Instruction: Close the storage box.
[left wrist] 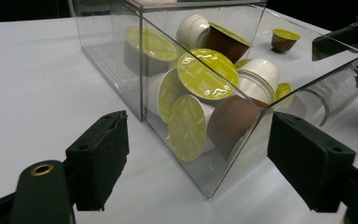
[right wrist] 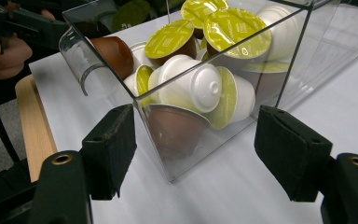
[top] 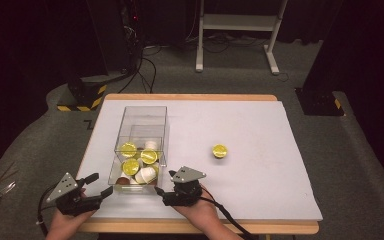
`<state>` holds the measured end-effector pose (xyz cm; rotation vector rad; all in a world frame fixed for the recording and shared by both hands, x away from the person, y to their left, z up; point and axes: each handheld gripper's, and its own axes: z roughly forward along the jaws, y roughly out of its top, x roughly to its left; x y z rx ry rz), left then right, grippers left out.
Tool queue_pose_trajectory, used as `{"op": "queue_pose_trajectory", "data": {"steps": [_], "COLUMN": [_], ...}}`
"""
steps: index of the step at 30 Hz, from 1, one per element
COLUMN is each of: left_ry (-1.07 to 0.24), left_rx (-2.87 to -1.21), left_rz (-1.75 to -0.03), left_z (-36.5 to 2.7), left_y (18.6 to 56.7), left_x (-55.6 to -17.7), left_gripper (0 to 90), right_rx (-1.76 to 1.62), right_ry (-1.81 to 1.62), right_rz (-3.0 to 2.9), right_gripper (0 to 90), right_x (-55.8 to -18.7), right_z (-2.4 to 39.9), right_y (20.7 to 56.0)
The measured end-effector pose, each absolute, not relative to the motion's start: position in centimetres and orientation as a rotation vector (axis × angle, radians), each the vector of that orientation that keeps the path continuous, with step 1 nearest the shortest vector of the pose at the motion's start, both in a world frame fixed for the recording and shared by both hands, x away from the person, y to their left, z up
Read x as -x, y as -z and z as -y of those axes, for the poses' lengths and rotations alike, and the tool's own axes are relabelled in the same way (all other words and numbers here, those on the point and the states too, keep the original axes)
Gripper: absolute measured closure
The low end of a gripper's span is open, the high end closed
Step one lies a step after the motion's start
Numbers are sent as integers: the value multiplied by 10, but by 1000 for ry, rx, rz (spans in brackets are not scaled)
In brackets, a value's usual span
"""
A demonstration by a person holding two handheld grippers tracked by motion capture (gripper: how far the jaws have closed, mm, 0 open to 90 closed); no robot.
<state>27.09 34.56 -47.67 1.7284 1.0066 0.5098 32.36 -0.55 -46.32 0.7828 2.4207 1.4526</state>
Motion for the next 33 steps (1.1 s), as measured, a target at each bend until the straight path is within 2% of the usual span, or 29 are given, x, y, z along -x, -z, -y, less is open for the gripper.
{"op": "queue_pose_trajectory", "data": {"steps": [16, 33], "left_ry": [-551, -604], "left_rx": [-1723, -1710], "left_rz": [-1018, -1060], "left_z": [-337, -333], "left_y": [478, 477], "left_x": [-283, -291], "left_gripper": [176, 177], "right_rx": [-800, -818], "right_ry": [-1429, -1411], "right_rz": [-2397, -2366], "right_gripper": [226, 230], "right_x": [-337, -345], "right_z": [2, 1], "right_y": [458, 458]}}
